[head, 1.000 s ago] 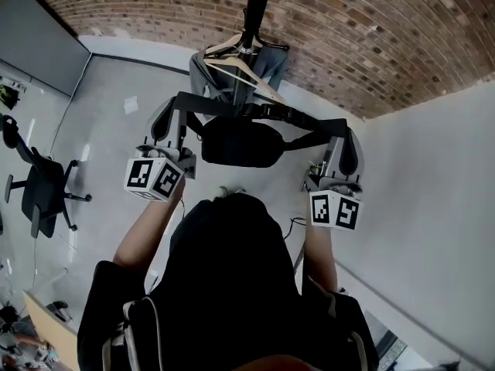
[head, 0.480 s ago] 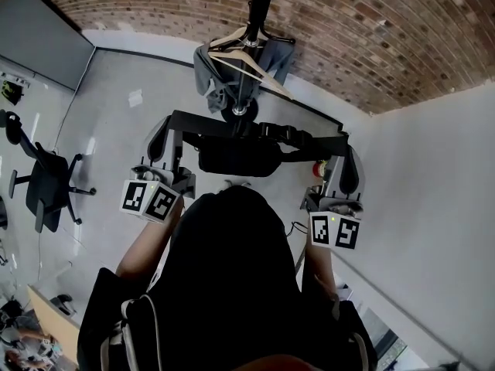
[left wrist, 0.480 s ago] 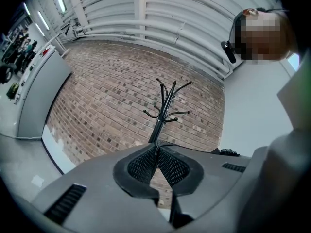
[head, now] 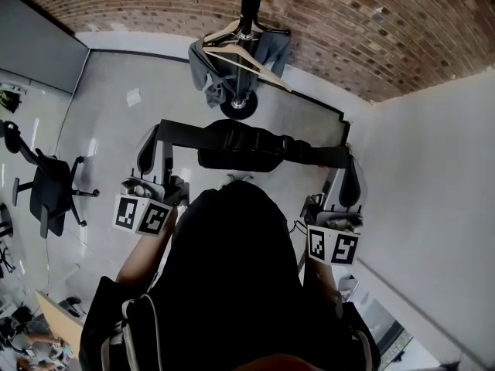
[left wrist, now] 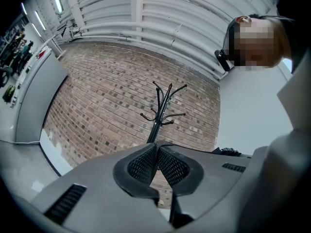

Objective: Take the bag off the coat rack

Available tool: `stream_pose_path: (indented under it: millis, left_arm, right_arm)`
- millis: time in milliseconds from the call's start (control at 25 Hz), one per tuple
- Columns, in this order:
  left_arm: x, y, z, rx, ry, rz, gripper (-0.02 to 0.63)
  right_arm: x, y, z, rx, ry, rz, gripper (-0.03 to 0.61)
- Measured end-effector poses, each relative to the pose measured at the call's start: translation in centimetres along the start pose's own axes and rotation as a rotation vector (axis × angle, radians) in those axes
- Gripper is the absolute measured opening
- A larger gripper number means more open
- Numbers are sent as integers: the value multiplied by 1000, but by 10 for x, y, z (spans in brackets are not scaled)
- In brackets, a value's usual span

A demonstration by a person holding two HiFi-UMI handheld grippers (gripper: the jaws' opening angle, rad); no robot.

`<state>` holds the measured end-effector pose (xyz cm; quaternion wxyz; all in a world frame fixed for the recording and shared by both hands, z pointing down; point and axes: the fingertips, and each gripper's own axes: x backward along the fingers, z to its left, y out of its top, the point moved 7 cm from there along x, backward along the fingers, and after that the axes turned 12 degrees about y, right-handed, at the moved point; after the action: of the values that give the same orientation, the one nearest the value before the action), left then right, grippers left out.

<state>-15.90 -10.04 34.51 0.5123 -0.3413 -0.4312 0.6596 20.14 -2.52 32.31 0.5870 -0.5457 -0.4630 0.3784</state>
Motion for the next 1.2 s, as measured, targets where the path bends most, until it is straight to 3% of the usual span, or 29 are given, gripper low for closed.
stream_pose_path:
  millis: [520,680,1200]
  left_arm:
    - [8,5,10,-8,25,-9,23]
    - [7,8,14,16,2,12,25]
    - [6,16,14,-32,-23,-25,23]
  right_arm:
    - [-4,5,12,29,16,10,23]
    - [-7,8,16,35,10,12,22]
    - [-17,15,19,39,-10,-6,22]
